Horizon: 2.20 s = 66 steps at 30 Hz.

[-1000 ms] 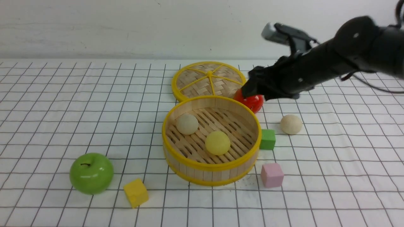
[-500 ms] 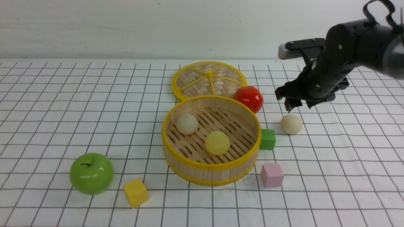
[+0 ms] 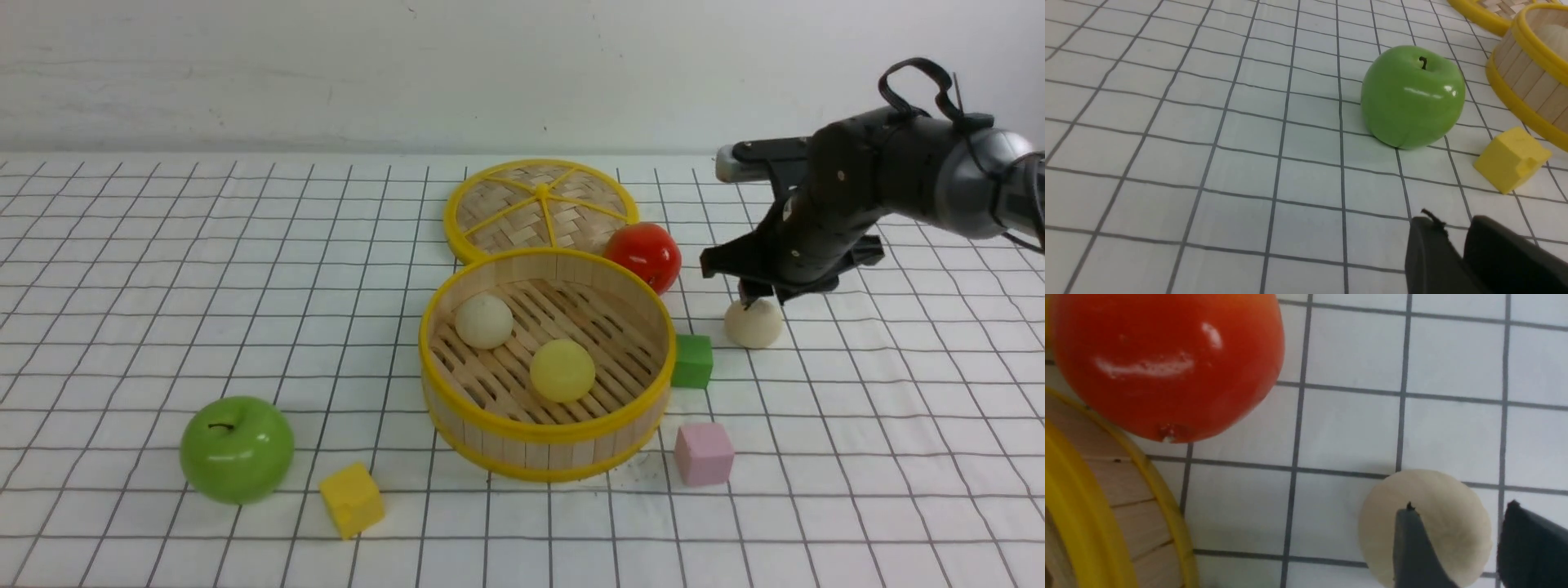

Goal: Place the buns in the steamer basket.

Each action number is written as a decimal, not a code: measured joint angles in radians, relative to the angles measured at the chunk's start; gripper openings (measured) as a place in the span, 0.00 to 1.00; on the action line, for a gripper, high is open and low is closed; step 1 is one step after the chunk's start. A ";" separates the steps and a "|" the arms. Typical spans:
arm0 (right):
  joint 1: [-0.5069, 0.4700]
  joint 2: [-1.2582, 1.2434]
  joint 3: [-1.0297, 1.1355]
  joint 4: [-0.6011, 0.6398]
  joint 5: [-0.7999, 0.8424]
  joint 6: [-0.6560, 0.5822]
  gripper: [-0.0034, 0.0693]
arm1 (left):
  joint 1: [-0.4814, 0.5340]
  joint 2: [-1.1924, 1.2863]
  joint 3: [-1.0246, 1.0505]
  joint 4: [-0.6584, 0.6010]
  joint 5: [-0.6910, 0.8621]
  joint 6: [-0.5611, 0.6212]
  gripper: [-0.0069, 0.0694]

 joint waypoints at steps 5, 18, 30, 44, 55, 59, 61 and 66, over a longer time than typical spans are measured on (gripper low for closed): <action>-0.007 0.036 -0.001 0.007 -0.006 0.003 0.45 | 0.000 0.000 0.000 0.000 0.000 0.000 0.27; -0.049 0.033 -0.028 0.149 0.049 -0.007 0.06 | 0.000 0.000 0.000 0.000 0.000 0.000 0.28; 0.008 -0.114 -0.082 0.560 0.070 -0.325 0.06 | 0.000 0.000 0.000 0.000 0.000 0.000 0.28; 0.114 0.048 -0.078 0.534 -0.011 -0.326 0.27 | 0.000 0.000 0.000 0.000 0.000 0.000 0.28; 0.114 -0.166 -0.079 0.395 0.217 -0.284 0.66 | 0.000 0.000 0.000 0.000 0.000 0.000 0.28; 0.114 -0.357 -0.079 0.227 0.417 -0.233 0.63 | 0.000 0.000 0.000 0.000 0.000 0.000 0.28; 0.114 -0.448 -0.079 0.144 0.499 -0.205 0.55 | 0.000 0.000 0.000 0.000 0.000 0.000 0.28; 0.113 -0.613 -0.058 0.070 0.550 -0.174 0.26 | 0.000 0.000 0.000 0.000 0.000 0.000 0.28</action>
